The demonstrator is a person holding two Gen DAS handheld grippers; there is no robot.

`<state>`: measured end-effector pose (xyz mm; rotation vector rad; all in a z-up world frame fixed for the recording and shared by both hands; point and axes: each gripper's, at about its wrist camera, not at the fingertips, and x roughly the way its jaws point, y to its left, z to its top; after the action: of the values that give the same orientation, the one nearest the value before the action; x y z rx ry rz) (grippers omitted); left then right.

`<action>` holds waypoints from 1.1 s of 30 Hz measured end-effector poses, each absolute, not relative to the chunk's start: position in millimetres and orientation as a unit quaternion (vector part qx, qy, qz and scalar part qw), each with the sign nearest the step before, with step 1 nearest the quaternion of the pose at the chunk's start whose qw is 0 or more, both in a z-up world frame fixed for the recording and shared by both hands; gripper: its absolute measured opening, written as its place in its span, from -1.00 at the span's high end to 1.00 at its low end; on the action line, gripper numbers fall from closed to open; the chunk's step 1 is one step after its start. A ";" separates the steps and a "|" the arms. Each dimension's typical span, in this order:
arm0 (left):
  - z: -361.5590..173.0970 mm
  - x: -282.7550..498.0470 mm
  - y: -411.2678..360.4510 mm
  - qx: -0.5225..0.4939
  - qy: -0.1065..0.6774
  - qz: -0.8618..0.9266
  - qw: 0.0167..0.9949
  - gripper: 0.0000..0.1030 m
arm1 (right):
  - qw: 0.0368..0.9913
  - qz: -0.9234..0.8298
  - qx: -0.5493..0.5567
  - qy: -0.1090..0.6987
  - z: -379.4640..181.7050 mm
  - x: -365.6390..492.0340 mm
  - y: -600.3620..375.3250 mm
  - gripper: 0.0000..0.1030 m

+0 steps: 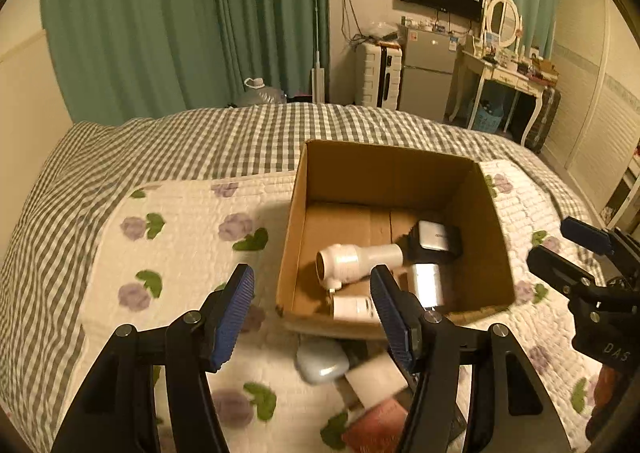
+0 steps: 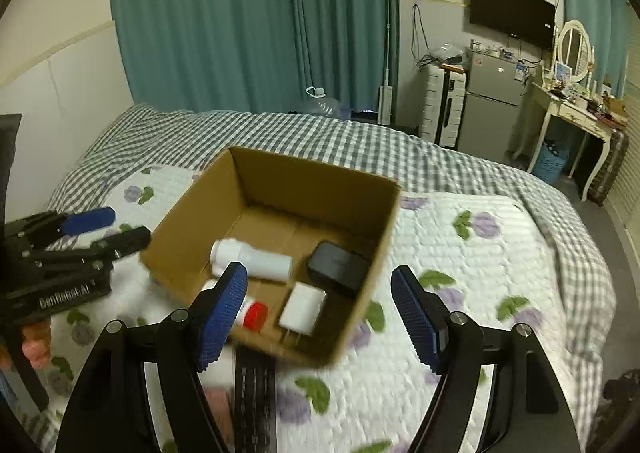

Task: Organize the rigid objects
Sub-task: 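Release the hair dryer and charger into the box with both tools, then grasp the black remote with right tool while left tool grasps the white square item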

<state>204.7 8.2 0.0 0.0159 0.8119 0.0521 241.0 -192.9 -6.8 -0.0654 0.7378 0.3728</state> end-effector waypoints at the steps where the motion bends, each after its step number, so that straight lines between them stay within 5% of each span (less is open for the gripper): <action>1: 3.8 196.6 10.0 0.004 0.392 0.027 0.919 -0.23 | 0.916 0.177 -0.039 0.359 -2.5 231.6 -194.9 -0.44; 10: 6.4 138.1 22.3 0.004 0.389 0.040 0.921 -0.31 | 0.906 0.175 -0.067 0.379 5.0 169.6 -185.8 -0.44; 23: -117.6 110.0 30.2 -0.006 0.469 0.074 0.880 -0.33 | 0.861 0.184 -0.102 0.463 -108.7 157.0 -142.6 -0.44; 33: -145.0 122.0 35.8 -0.021 0.483 0.072 0.872 -0.33 | 0.835 0.185 -0.097 0.508 -164.0 193.8 -132.2 -0.35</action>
<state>122.0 35.8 -145.0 -0.0434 1.0096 0.1506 193.8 -132.2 -164.0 -0.2049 1.0766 0.3925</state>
